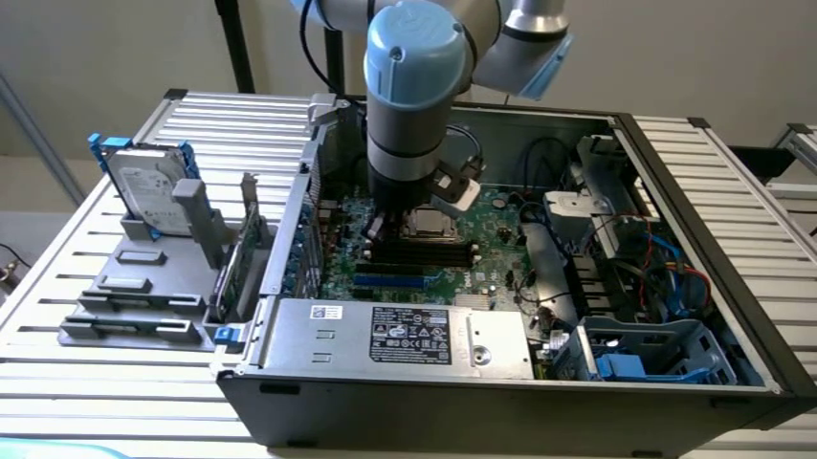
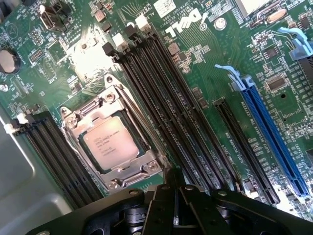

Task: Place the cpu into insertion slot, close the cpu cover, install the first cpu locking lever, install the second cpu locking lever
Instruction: 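Install the second cpu locking lever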

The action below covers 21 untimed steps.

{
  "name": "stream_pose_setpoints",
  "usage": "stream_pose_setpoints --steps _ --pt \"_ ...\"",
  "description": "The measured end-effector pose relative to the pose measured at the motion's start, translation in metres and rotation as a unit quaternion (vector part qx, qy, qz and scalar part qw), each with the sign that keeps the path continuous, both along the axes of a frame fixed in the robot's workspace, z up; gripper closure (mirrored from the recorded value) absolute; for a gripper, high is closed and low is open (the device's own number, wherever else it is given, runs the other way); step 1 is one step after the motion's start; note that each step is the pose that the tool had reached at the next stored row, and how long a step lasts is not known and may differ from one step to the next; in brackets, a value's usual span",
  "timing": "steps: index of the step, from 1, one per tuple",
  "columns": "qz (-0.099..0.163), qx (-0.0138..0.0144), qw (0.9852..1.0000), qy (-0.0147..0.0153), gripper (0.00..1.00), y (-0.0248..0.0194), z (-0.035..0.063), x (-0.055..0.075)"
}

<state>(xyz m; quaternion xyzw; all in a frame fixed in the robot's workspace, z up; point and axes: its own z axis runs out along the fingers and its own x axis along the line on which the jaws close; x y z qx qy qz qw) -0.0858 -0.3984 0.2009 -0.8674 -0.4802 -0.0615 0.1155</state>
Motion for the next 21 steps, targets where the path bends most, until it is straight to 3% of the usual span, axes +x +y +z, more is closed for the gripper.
stream_pose_setpoints --steps 5,9,21 --pt "0.000 0.0001 1.0000 0.0005 0.89 0.0000 0.0130 -0.003" --pt "0.000 0.0002 1.0000 0.0004 0.89 0.0000 0.0156 -0.011" --pt "0.000 0.0001 1.0000 0.0008 0.89 0.0000 0.0157 -0.011"
